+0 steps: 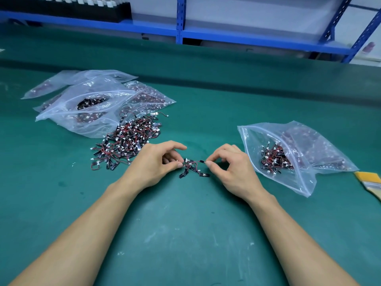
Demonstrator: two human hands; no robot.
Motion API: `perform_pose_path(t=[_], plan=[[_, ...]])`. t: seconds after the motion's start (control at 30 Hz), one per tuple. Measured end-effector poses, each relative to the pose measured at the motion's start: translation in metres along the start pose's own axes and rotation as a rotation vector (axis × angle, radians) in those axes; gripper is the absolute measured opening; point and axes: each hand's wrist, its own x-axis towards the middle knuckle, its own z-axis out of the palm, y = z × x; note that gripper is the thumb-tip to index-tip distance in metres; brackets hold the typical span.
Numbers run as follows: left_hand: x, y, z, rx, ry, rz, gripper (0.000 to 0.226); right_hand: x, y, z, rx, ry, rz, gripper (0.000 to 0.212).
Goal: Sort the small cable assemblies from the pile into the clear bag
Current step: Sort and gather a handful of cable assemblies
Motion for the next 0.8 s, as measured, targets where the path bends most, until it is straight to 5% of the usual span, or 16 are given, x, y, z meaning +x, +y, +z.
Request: perform_pose_path(t=[0.27, 0.47, 0.6, 0.8], plan=[[0.0, 0.0, -0.004, 0.032, 0.064, -0.026, 0.033, 0.001, 0.003, -0.003, -0.026, 0.187, 0.168, 0.019], [-0.001, 0.001, -0.005, 0.02, 0.097, -0.038, 0.03, 0.001, 0.01, -0.006, -0.202, 0.072, 0.257, 0.023], [-0.001, 0.004, -0.005, -0.056, 0.149, -0.06, 0.031, 0.0, 0.006, -0.009, -0.14, 0.115, 0.165, 0.022], [0.001, 0.003, -0.009, -0.123, 0.229, -0.116, 0.028, -0.005, 0.001, -0.006, -0.101, -0.117, -0.061, 0.009]])
